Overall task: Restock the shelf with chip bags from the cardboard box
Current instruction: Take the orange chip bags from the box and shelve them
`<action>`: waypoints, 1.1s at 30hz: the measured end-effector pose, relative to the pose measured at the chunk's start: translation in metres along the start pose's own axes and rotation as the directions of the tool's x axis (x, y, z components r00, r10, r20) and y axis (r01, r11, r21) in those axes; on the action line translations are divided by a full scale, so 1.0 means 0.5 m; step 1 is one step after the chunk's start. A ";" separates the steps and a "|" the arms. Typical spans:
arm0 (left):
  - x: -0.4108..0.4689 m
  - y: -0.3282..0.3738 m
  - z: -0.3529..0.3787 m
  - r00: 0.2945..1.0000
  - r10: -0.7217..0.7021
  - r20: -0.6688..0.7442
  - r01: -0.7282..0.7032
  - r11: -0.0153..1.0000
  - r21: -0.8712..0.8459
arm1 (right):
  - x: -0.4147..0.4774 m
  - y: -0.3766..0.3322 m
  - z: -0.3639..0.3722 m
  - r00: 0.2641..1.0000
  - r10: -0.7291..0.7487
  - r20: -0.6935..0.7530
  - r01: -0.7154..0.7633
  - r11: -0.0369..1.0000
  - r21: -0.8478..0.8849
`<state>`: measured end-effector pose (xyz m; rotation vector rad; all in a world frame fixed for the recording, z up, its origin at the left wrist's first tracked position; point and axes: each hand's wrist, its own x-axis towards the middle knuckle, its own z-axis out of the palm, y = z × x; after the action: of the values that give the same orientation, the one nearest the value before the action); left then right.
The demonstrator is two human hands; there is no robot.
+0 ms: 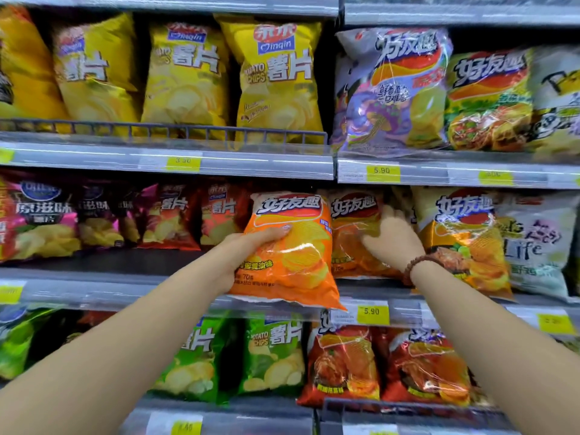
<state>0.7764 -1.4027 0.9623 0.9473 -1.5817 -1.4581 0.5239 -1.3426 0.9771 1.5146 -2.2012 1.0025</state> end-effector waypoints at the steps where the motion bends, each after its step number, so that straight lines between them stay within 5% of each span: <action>1: -0.001 0.001 0.011 1.000 -0.005 0.011 0.005 1.000 -0.001 | -0.017 -0.009 -0.008 0.999 -0.040 -0.006 0.041 0.996 0.080; 5: 0.002 0.006 0.077 0.998 0.024 0.057 -0.021 0.998 -0.051 | -0.095 -0.039 -0.043 0.993 -0.056 0.104 0.000 0.879 0.476; 7: 0.010 0.007 0.113 0.997 0.067 0.038 -0.063 0.993 -0.097 | -0.127 -0.039 -0.059 0.981 -0.057 0.184 -0.051 0.845 0.532; 12: 0.042 0.010 0.188 0.985 0.147 0.088 -0.140 0.986 -0.089 | -0.152 0.007 -0.067 0.945 -0.080 0.318 -0.095 0.862 0.499; 22: 0.137 -0.003 0.276 0.974 0.227 0.003 -0.224 0.964 -0.140 | -0.047 0.057 -0.065 0.936 -0.048 0.348 -0.152 0.839 0.523; 33: 0.194 -0.022 0.286 0.933 0.358 0.036 -0.359 0.933 0.028 | -0.004 0.081 -0.001 0.975 -0.021 0.222 -0.079 0.898 0.432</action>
<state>0.6060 -1.4305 0.9494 0.6139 -1.7020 -1.1966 0.4881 -1.3326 0.9609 1.8677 -2.2508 1.4863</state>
